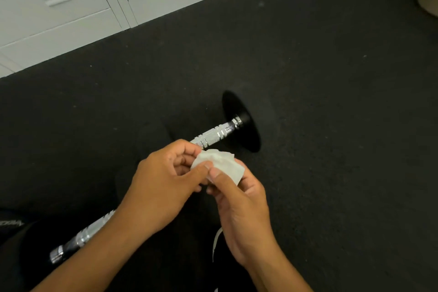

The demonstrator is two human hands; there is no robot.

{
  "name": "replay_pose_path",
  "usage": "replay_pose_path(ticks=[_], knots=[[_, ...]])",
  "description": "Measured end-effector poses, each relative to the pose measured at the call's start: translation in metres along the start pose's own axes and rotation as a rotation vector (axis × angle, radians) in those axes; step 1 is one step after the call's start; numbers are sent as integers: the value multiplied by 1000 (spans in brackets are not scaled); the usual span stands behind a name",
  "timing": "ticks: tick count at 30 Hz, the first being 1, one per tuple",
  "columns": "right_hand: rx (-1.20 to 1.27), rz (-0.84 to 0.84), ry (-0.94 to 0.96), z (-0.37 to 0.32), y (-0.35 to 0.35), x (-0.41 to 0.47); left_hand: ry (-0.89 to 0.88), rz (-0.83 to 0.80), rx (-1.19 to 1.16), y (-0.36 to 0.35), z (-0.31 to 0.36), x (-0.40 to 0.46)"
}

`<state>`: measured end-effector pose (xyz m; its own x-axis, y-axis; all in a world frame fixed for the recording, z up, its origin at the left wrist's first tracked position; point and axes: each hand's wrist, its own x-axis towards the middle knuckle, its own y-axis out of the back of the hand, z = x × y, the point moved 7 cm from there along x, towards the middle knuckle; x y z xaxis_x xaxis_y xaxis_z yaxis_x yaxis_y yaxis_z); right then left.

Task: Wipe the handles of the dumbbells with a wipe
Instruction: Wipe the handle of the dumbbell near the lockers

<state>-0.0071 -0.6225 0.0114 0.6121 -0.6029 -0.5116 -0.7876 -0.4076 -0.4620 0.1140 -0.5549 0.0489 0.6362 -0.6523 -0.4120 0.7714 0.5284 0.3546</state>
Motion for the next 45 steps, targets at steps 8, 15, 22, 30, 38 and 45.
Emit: replay_pose_path(ticks=[8,15,22,30,38,45], knots=[[-888,272,783,-48,16,5,-322,197,613,25,22,11],[-1323,265,1251,-16,8,62,-259,98,1162,4,-28,10],[-1614,82,893,36,16,73,-294,96,1089,8,-40,10],[-1660,113,784,23,8,85,-282,61,1009,10,-47,11],[-1665,169,676,18,33,81,-270,51,946,9,-44,10],[-1662,-5,746,28,5,77,-255,60,895,8,-45,10]])
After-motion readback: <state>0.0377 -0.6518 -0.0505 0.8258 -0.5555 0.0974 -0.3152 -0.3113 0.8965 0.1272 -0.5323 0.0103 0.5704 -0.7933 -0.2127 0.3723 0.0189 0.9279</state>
